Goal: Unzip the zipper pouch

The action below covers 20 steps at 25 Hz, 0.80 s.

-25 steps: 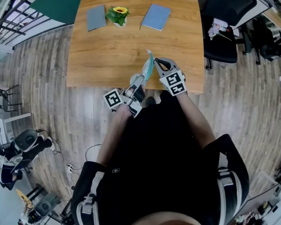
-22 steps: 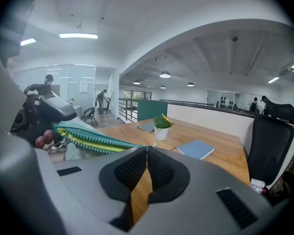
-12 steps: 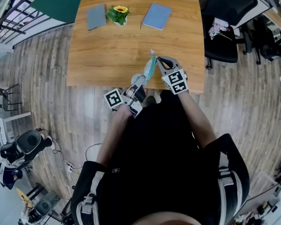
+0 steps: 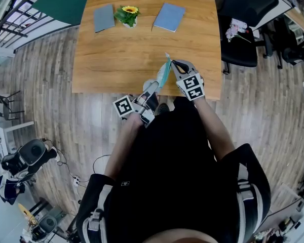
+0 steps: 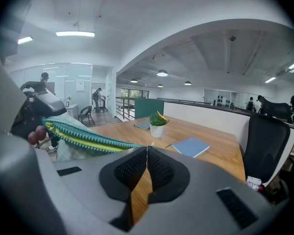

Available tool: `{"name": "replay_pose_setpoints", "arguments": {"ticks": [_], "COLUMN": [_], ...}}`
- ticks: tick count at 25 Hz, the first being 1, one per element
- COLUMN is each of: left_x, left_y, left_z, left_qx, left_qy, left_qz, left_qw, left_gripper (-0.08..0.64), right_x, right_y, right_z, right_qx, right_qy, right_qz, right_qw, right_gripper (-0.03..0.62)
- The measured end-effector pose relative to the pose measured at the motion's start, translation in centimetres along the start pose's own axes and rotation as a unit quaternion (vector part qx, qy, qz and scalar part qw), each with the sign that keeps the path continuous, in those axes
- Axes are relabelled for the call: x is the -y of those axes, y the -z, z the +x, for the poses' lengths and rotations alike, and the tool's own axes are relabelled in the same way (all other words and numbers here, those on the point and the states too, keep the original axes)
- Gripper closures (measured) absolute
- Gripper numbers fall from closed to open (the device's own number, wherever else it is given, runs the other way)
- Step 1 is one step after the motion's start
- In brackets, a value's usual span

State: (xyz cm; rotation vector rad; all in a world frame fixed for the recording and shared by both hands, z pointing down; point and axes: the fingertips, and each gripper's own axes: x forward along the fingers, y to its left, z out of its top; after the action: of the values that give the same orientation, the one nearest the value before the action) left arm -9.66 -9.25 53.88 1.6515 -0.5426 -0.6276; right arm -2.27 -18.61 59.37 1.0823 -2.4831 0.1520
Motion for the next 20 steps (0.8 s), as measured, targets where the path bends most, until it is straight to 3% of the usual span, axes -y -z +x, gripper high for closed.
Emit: {"name": "replay_pose_setpoints", "arguments": {"ticks": [20], "left_x": [0.33], "left_y": [0.22], "left_z": [-0.23], "left_qx": [-0.003], "left_qy": [0.001], "left_qz": [0.001], "left_qw": [1.0000], "left_gripper": [0.561], "right_x": [0.80], "right_y": [0.33], "right_z": [0.23], "right_qx": [-0.003], "right_qy": [0.009], "right_qz": [0.007], "right_qw": [1.000], "right_gripper": [0.584]}}
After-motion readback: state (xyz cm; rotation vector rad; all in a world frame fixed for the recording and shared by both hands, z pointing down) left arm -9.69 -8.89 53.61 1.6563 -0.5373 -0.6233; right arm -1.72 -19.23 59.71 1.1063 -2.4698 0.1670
